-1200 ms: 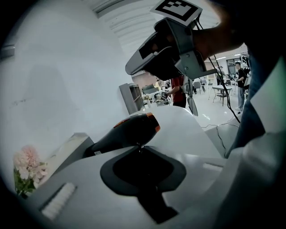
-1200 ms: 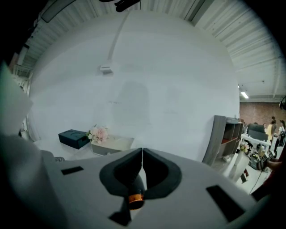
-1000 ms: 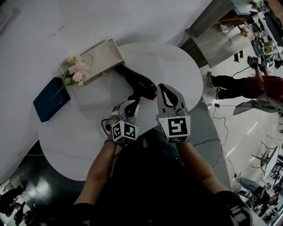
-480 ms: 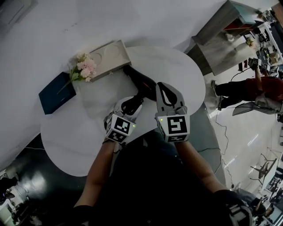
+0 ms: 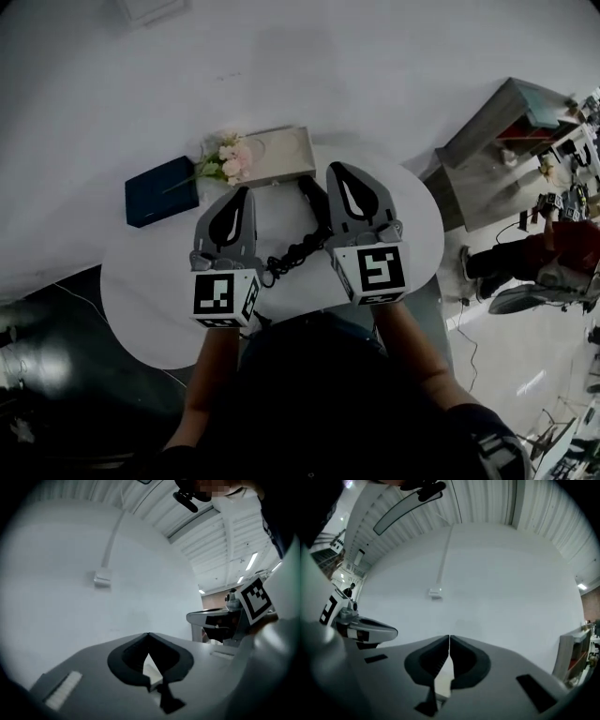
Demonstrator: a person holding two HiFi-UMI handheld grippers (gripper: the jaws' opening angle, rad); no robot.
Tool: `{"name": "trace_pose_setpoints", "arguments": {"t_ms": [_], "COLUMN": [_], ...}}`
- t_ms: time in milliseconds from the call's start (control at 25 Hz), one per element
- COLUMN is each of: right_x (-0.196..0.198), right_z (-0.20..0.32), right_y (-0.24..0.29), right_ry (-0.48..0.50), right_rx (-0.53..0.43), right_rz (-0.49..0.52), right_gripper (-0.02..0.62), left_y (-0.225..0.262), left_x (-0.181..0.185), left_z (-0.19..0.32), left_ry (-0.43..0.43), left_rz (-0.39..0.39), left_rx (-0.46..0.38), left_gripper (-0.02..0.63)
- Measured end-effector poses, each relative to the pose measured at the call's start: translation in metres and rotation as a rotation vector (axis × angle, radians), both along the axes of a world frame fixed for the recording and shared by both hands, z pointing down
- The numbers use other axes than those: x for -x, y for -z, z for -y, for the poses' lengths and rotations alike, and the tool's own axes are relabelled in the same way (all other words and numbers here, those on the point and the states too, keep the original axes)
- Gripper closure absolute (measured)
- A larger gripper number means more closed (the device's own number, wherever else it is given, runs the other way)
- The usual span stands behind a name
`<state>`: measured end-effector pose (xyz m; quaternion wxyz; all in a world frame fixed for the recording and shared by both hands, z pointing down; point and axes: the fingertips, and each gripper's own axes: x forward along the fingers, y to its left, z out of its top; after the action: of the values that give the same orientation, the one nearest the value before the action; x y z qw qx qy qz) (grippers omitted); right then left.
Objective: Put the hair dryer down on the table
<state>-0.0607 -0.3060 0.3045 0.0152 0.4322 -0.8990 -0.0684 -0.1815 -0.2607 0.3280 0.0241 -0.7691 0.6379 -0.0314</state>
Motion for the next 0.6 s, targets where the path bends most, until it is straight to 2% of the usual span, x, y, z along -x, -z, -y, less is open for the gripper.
{"name": "trace_pose_setpoints", "arguments": {"t_ms": [160,360,480,600], "right_x": [0.005,0.000,-0.004,-0.008], "right_z": [0.004,0.004,-0.002,-0.004], "right_y": [0.046,0.090,0.102,0.105], "right_ry": [0.034,0.067,0.088,0.098], "right_rx": [-0.080,-0.150,-0.172,-0.172], "right_rz": [0.007,0.071,0.094,0.085], "right_gripper": [0.583,0.583,0.583,0.583], "left_y": [0.057,0.102,0.115,0.119], "left_x": [0.020,0.031,0.029,0.024], "left_z": [-0.005,-0.013,-0.020,-0.023], "left_ry": [0.105,0.200,0.231,0.228], "left_rz": [0.017,0.027,0.042,0.018], "left_rx": [-0.072,-0.134,-0.157,-0.162], "left_gripper": [0.595,0.594,0.594,0.594]}}
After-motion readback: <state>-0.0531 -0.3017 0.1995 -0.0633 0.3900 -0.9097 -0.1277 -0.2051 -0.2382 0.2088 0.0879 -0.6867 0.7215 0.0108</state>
